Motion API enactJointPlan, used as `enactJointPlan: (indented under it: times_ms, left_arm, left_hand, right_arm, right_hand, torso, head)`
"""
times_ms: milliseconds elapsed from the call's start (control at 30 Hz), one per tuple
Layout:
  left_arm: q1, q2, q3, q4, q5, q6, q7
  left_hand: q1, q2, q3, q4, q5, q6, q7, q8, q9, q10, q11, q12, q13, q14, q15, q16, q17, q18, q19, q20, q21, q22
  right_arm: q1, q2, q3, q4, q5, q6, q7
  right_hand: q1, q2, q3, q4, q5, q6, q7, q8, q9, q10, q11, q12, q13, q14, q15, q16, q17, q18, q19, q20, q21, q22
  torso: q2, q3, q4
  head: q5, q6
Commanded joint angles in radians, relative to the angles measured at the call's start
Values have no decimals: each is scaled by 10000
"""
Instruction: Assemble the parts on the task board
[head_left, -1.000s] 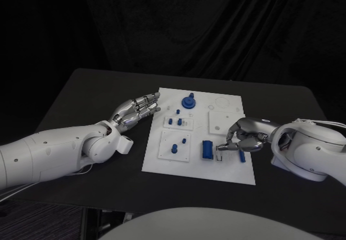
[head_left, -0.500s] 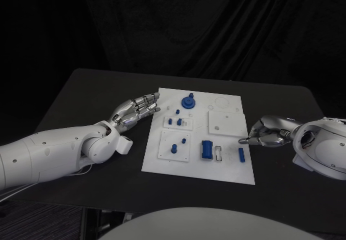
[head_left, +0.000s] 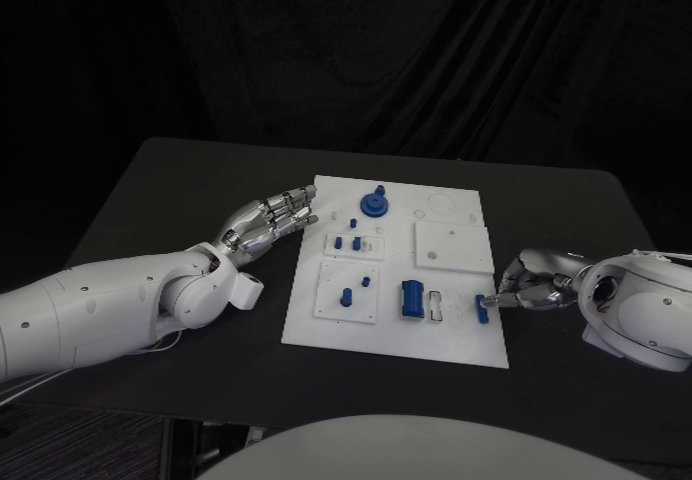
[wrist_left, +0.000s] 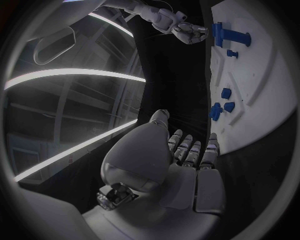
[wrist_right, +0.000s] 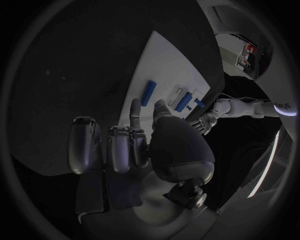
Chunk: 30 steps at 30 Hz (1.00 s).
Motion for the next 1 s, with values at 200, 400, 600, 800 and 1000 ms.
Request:
enactJointPlan:
  times_ms: [200, 400, 600, 800, 1000]
  left_arm:
    - [-19, 6, 7, 24, -9, 64, 491]
    - [-20, 19, 7, 21, -9, 85, 475]
    - [-20, 28, 7, 24, -9, 105, 470]
    - [-20, 20, 7, 30, -9, 123, 464]
    - [-21, 25, 7, 35, -9, 141, 453]
  left_hand:
    - [120, -15, 24, -60, 40, 60, -18, 52, 11, 72, 0, 52, 16, -4, 47, 60, 7, 183, 27, -9, 34, -10]
    - [119, -23, 23, -67, 41, 43, -15, 49, 8, 79, 3, 52, 17, -4, 47, 60, 7, 182, 25, -9, 32, -14]
    - [119, -23, 23, -67, 41, 43, -15, 49, 8, 79, 3, 52, 17, -4, 47, 60, 7, 182, 25, -9, 32, -14]
    - [119, -30, 22, -73, 42, 50, -13, 49, 9, 81, 8, 52, 17, -6, 48, 59, 6, 182, 24, -9, 32, -16]
    - [119, -30, 22, -73, 42, 50, -13, 49, 9, 81, 8, 52, 17, -6, 48, 59, 6, 182, 24, -9, 32, -16]
  right_arm:
    - [-101, 141, 4, -73, -169, -87, -538]
    - [-158, 279, 5, -144, -175, -54, -623]
    - [-241, 461, 5, -299, -189, 64, -740]
    - [-309, 695, 5, -427, -200, 82, -836]
    - [-346, 873, 5, -539, -203, 74, -913]
  right_hand:
    - [276, -29, -37, -172, -9, 43, 17, -120, -72, 1060, -8, 26, 2632, 837, -31, -28, 1490, 180, 147, -10, -10, 1974]
    - [375, 7, -89, -265, -7, -54, 64, -295, -208, 1060, 23, 26, 2632, 832, 3, -39, 1461, 183, 137, 5, -39, 1965]
    - [447, 60, -182, -366, -7, -173, 151, -594, -466, 1060, 96, 26, 2632, 819, 72, -63, 1401, 192, 114, 55, -99, 1948]
    - [448, 97, -244, -400, -7, -210, 192, -747, -607, 1060, 126, 26, 2632, 809, 116, -84, 1351, 205, 87, 90, -164, 1928]
    - [536, 140, -251, -483, -6, -176, 204, -821, -694, 1060, 143, 26, 2632, 808, 132, -86, 1345, 208, 84, 112, -176, 1925]
  torso:
    - [-31, -5, -13]
    - [-31, 2, 18]
    - [-29, -2, 27]
    - [-14, -15, 3]
    - [-5, -7, 5]
  head:
    - [9, 0]
    - [-52, 0]
    - [-53, 0]
    - [-51, 0]
    - [-58, 0]
